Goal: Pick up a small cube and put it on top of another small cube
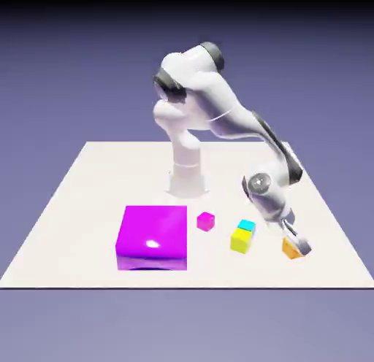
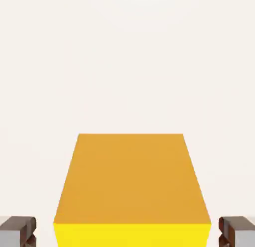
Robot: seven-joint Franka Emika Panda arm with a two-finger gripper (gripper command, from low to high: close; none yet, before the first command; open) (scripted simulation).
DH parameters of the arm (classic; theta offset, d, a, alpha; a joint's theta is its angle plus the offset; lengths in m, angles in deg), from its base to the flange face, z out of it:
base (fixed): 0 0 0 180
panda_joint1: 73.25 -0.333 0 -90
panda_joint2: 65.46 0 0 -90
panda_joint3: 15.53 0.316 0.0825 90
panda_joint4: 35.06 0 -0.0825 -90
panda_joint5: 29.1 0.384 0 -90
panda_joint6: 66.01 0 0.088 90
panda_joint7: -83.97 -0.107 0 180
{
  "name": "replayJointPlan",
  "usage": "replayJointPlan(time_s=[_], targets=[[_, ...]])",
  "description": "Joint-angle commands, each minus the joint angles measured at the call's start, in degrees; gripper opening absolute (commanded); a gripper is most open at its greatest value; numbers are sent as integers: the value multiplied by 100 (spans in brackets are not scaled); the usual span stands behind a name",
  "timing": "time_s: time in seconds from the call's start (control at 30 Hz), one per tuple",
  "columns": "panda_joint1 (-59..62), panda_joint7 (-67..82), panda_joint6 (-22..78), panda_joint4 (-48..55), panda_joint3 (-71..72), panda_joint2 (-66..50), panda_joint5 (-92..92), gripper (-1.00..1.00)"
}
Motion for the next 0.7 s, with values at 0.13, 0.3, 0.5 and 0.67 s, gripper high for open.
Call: replayJointPlan(time_s=[0.13, 0.3, 0.5, 0.67], targets=[[749, 4, 640, -293, 574, 830, 197, -100], [675, 960, 1564, -744, 156, 1868, 695, -100], [261, 2416, 2711, -1313, -714, 3114, 1376, -100], [-85, 3629, 3667, -1786, -1440, 4152, 1943, -100]])
